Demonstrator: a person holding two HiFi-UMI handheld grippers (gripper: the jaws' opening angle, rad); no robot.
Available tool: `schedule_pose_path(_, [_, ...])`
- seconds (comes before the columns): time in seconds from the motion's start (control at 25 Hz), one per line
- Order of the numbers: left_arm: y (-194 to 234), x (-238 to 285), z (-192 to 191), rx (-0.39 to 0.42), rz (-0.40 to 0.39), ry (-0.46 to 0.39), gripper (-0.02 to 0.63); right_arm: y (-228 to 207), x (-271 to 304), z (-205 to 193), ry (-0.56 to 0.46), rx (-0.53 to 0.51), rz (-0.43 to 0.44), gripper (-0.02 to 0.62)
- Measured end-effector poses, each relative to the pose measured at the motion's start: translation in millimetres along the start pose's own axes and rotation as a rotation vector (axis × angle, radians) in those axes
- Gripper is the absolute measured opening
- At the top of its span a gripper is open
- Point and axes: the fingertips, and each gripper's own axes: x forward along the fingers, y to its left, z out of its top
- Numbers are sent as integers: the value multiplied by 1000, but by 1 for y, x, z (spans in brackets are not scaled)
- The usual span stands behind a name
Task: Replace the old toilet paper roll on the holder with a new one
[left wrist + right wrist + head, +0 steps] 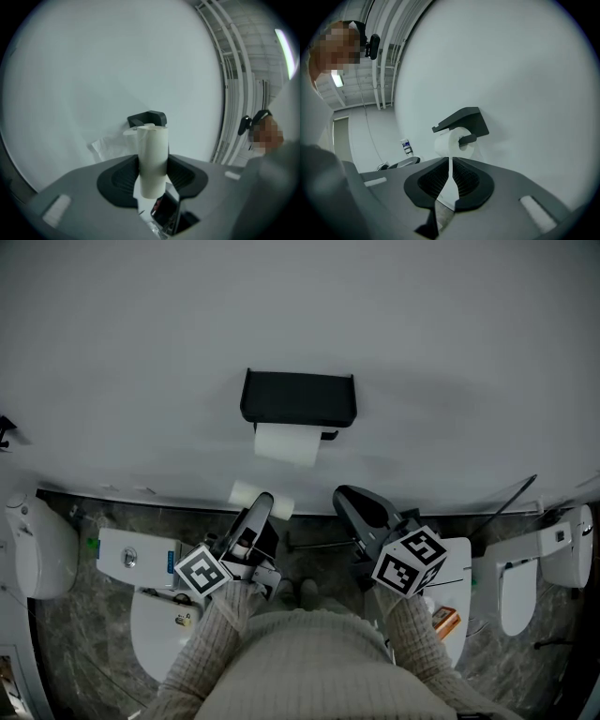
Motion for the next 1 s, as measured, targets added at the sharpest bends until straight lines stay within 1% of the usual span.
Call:
schedule_pose_path(0.16, [-1, -2, -1, 13, 0, 6, 170, 0, -7, -7, 6, 28, -14, -3])
schedule_pose_path(0.36, [-2, -5, -6, 24, 8, 16, 170, 5, -8, -13, -8, 44, -23, -5])
schedule_pose_path(0.64, [-4, -14, -11, 11, 24, 15, 169, 19, -3, -17, -9, 33, 1, -5])
schedule_pose_path(0.88, [-4, -17, -8, 12, 27, 10, 169, 23, 3, -18, -2, 15, 1, -5])
schedule_pose_path(1.0, [-3, -16, -7, -3, 26, 9, 169, 22, 4, -17, -4, 15, 0, -5])
